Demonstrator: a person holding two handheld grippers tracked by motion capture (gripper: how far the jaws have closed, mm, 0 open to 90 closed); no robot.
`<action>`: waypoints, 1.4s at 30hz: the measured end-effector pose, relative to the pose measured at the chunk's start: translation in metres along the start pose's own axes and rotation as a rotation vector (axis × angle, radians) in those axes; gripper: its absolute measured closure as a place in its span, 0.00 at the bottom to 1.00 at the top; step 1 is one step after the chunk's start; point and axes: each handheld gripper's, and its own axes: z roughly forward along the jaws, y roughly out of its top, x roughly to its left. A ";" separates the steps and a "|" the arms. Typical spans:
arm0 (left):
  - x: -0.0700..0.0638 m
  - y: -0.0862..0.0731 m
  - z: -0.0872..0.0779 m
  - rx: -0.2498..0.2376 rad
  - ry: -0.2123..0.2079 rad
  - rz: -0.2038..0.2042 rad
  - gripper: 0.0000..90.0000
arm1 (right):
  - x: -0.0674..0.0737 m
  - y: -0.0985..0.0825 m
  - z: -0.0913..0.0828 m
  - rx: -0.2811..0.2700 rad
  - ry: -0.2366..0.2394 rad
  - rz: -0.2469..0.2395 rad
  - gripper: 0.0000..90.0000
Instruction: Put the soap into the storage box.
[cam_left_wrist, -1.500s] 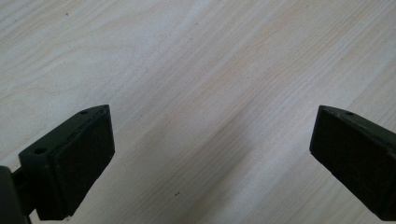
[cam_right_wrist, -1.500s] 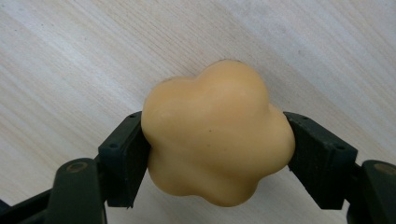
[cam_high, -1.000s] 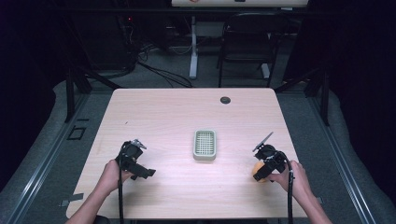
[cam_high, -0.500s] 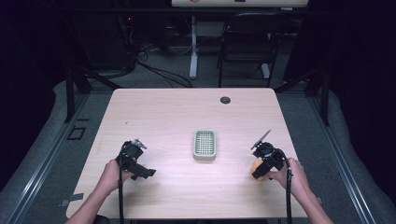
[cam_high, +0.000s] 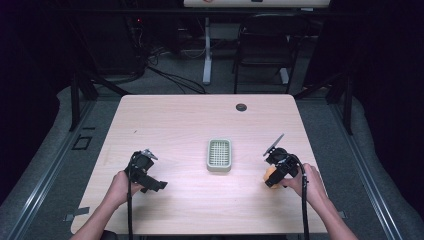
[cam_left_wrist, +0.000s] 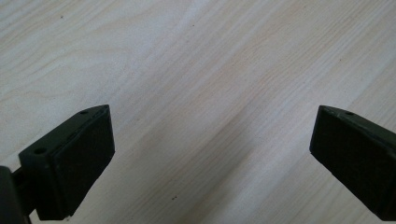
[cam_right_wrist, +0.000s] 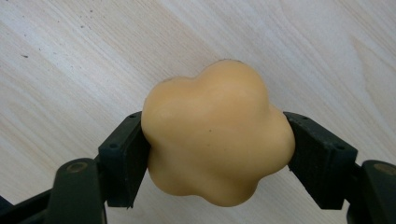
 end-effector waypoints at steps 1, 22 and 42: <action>0.000 0.000 0.000 0.000 0.000 0.000 0.00 | 0.000 0.000 0.000 0.000 0.000 0.000 0.30; 0.000 0.000 0.001 0.002 -0.009 0.003 0.00 | 0.008 0.037 0.002 0.005 0.012 -0.045 0.30; -0.001 0.000 0.000 -0.007 -0.001 0.009 0.00 | 0.010 0.068 -0.009 -0.001 -0.003 -0.080 0.30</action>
